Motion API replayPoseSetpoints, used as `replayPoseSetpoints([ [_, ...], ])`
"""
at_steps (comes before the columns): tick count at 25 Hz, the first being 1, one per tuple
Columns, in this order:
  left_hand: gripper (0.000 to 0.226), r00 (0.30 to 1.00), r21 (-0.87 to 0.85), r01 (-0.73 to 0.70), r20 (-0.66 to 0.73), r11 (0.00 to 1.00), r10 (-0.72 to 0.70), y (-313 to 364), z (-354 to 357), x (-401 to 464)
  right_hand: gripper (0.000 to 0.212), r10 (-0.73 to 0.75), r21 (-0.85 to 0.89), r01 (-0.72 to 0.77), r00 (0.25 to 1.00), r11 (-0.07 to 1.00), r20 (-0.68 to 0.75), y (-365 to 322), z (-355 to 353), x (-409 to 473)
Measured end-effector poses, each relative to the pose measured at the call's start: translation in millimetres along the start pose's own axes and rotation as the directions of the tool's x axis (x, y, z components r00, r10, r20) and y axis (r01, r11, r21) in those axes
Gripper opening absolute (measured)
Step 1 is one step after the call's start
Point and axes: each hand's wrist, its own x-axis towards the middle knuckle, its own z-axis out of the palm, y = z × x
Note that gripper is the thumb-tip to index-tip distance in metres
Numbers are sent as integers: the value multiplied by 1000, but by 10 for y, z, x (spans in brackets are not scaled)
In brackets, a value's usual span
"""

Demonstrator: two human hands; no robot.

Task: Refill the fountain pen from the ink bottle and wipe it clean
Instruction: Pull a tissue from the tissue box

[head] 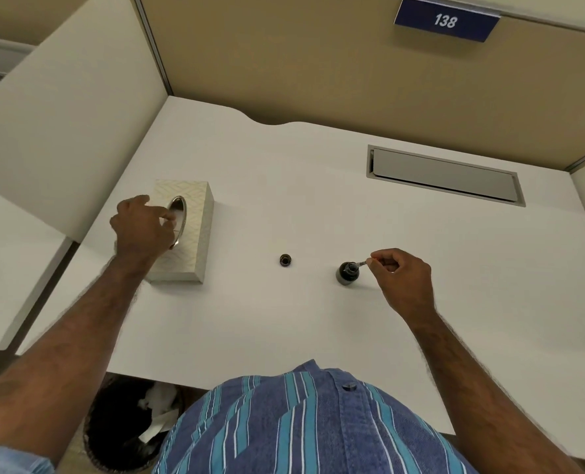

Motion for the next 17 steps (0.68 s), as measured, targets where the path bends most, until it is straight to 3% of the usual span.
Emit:
replayPoseSetpoints([
  [4, 22, 995, 75, -81, 59, 994, 77, 8, 76, 84, 7, 20, -7, -20, 1000, 1000, -3, -26, 16, -48],
  [10, 26, 972, 210, -48, 234, 977, -2, 49, 113, 222, 7, 46, 6, -45, 999, 999, -26, -39, 46, -87],
  [17, 23, 988, 180, -77, 146, 981, 51, 3, 260, 248, 8, 54, -3, -54, 998, 999, -41, -21, 89, -87],
])
